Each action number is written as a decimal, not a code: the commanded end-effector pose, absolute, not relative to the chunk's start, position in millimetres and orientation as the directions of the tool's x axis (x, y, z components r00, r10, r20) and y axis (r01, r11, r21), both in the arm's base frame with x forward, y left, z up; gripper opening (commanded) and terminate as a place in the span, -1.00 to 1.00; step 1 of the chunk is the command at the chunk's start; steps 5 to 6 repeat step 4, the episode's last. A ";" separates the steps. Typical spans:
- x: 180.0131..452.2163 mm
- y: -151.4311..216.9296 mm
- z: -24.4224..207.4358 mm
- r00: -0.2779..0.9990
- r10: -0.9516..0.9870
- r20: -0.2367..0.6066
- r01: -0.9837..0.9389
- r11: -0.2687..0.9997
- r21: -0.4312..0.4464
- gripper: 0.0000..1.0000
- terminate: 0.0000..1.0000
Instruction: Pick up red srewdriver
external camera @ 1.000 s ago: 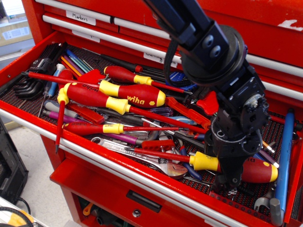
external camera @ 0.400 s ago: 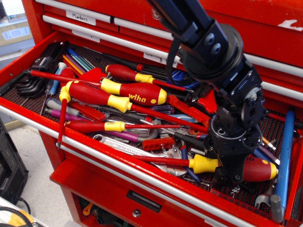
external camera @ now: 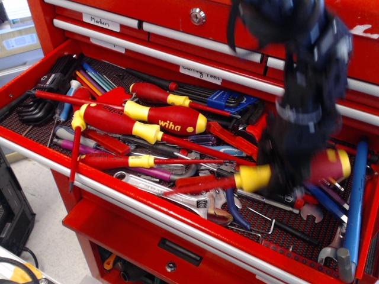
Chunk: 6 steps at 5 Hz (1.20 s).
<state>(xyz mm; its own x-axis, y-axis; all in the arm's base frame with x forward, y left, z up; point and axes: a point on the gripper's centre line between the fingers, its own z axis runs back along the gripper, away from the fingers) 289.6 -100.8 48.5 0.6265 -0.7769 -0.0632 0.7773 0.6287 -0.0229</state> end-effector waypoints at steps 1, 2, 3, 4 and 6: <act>315.1 -74.6 122.9 0.509 -0.854 -0.112 0.860 0.508 0.034 -1.00 -1.00; 316.1 -61.9 150.4 0.470 -0.869 -0.156 0.882 0.470 0.038 -1.00 -1.00; 309.3 -54.7 181.5 0.438 -0.888 -0.140 0.898 0.424 0.116 -1.00 -1.00; 310.6 -55.3 199.4 0.431 -0.896 -0.109 0.898 0.415 0.146 -1.00 1.00; 310.6 -55.3 199.4 0.431 -0.896 -0.109 0.898 0.415 0.146 -1.00 1.00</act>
